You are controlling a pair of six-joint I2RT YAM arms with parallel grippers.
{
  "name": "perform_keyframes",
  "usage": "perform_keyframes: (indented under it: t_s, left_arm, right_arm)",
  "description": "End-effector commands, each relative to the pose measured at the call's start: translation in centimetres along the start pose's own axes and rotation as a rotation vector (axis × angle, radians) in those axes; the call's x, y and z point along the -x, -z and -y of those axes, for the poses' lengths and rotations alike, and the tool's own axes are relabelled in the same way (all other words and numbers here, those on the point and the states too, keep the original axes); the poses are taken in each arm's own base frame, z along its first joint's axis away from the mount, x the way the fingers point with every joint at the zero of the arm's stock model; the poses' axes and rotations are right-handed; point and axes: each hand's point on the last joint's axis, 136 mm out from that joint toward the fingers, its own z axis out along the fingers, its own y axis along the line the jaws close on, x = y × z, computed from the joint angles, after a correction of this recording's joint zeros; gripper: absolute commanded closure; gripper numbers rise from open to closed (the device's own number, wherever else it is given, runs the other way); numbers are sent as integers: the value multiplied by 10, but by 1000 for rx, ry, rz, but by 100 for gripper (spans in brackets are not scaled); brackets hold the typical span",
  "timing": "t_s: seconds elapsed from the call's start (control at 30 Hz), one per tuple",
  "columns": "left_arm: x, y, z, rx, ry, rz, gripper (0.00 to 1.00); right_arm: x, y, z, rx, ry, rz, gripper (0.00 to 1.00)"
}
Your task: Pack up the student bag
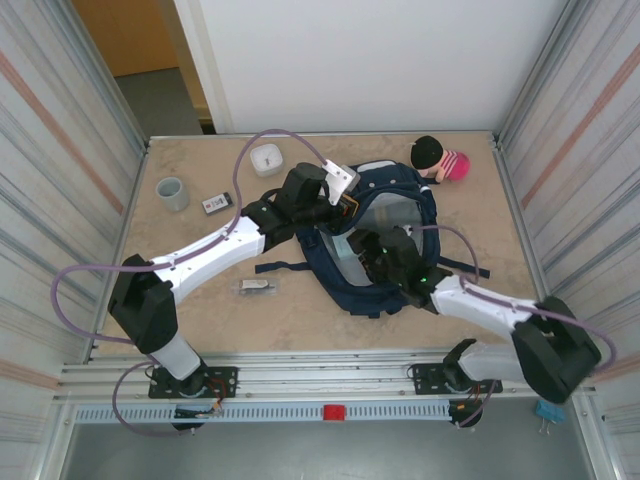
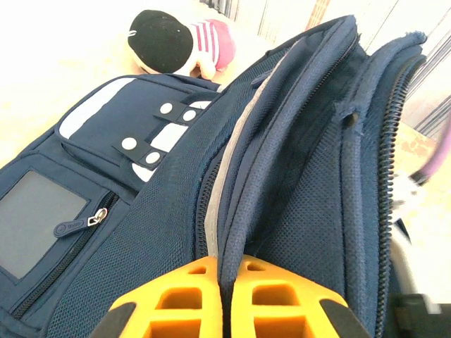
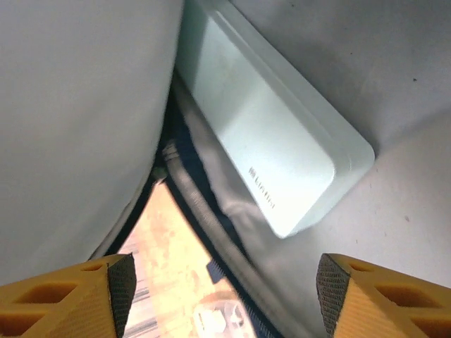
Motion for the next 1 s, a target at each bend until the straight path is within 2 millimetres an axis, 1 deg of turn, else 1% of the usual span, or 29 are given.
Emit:
perform_keyframes:
  t_s: [0.0, 0.17, 0.23, 0.27, 0.33, 0.43, 0.5, 0.57, 0.63, 0.73, 0.83, 0.9, 0.97]
  left_arm:
    - [37, 24, -2, 14, -22, 128, 100]
    - [12, 18, -4, 16, -23, 58, 100]
    - [-3, 15, 0, -8, -21, 20, 100]
    - [-10, 13, 2, -20, -19, 2, 100]
    - [-28, 10, 5, -28, -19, -45, 100]
    - [-59, 4, 11, -28, -27, -122, 100]
    - [-80, 1, 16, -36, -28, -171, 97]
    - [-100, -1, 20, -44, -28, -223, 94]
    - [-120, -1, 23, -54, -14, -278, 89]
    - [-140, 0, 25, -65, 24, -333, 80]
    - [-154, 2, 22, -54, 61, -358, 64]
    - [-153, 6, 19, -52, 95, -365, 46]
    - [-146, 12, 14, -47, 131, -362, 34]
  right_arm:
    - [-2, 28, 24, -104, 98, -12, 30]
    - [5, 79, 1, -75, 300, -11, 30]
    - [10, 106, -19, -25, 389, 1, 30]
    - [11, 116, -26, -8, 428, 5, 30]
    - [12, 137, -42, 30, 514, 12, 31]
    - [15, 156, -57, 56, 611, 21, 31]
    - [17, 161, -63, 62, 649, 26, 30]
    - [21, 162, -64, 54, 667, 37, 30]
    - [25, 160, -64, 52, 677, 36, 30]
    - [28, 154, -65, 58, 678, 24, 30]
    - [28, 145, -67, 74, 676, 9, 30]
    - [27, 140, -69, 83, 682, -6, 30]
    - [27, 137, -71, 87, 693, -17, 30]
